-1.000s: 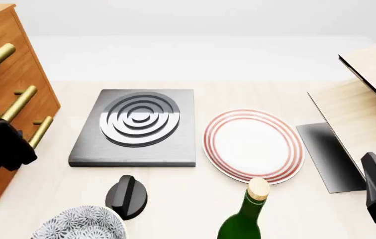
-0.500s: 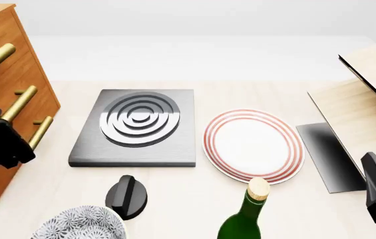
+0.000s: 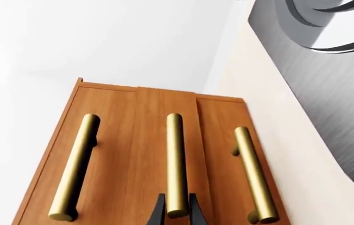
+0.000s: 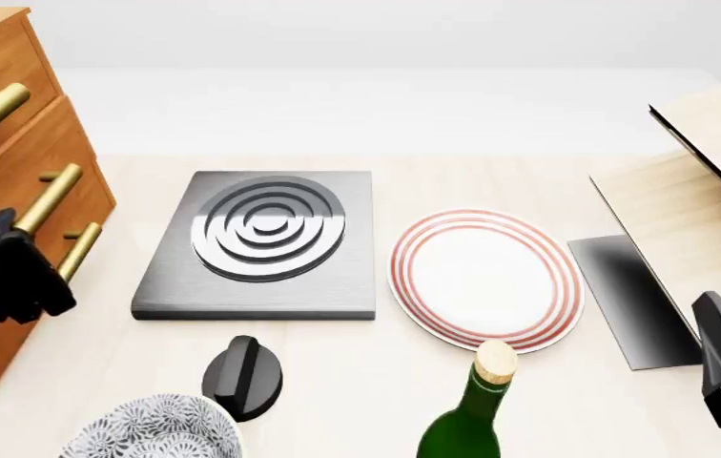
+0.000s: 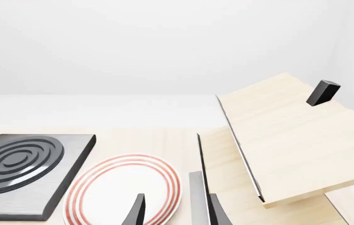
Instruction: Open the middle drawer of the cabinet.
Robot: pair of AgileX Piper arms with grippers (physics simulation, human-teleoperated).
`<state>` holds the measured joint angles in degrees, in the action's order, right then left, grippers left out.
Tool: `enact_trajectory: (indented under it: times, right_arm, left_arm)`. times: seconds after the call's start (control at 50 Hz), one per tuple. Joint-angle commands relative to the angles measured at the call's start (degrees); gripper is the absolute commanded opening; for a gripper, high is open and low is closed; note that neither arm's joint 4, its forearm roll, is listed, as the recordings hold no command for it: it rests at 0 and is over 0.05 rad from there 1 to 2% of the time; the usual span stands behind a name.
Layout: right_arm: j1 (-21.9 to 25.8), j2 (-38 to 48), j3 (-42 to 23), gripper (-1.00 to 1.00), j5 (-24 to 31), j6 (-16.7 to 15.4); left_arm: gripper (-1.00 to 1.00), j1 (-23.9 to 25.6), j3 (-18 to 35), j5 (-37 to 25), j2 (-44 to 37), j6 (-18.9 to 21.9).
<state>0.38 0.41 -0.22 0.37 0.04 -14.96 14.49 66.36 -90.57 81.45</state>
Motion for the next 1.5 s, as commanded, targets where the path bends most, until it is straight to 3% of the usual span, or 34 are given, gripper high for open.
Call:
enact_trajectory:
  times: [0.02, 0.56, 1.08, 1.5]
  right_arm:
    - [-0.1, 0.0, 0.0, 1.00, -0.2, 0.0]
    - [-0.1, 0.0, 0.0, 1.00, -0.2, 0.0]
    - [-0.1, 0.0, 0.0, 1.00, -0.2, 0.0]
    - [-0.1, 0.0, 0.0, 1.00, -0.2, 0.0]
  left_arm:
    - [-1.00, 3.1, 0.7, -1.5, 0.2, 1.4]
    - [-1.00, 7.1, 0.6, -0.9, 0.9, 3.2]
    - [-1.00, 12.0, 1.3, -5.5, 5.8, 2.3]
    - [-1.00, 14.1, 1.1, -5.1, 5.1, 2.4]
